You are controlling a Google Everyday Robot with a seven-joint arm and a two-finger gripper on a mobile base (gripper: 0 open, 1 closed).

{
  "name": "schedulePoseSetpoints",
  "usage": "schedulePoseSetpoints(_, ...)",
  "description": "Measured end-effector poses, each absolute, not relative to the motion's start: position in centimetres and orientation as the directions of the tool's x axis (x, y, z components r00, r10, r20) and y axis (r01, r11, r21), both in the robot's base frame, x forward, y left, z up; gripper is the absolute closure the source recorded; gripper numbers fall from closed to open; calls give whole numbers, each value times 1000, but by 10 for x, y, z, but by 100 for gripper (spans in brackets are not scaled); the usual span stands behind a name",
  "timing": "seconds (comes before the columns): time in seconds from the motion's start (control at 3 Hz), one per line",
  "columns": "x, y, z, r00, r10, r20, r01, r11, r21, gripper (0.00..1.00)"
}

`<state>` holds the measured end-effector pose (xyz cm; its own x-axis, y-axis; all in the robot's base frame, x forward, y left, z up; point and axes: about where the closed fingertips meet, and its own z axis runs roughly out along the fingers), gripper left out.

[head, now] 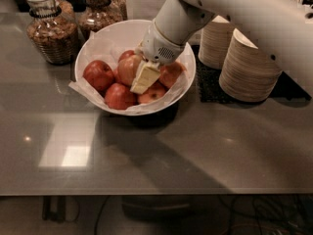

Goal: Pick apple from white bowl

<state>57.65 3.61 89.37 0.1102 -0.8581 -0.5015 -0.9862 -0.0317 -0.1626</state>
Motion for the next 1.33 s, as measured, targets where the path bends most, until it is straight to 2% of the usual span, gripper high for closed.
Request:
schedulePoseSetpoints(0.33, 575, 36, 898, 110, -858, -502, -986, -32, -163, 100)
schedulePoseSetpoints(1.0, 567, 18, 907, 101, -849, -518, -982, -2, -188, 100)
schedulePoseSetpoints(1.33, 558, 6, 933, 126, -842, -525, -970, 8, -245, 100)
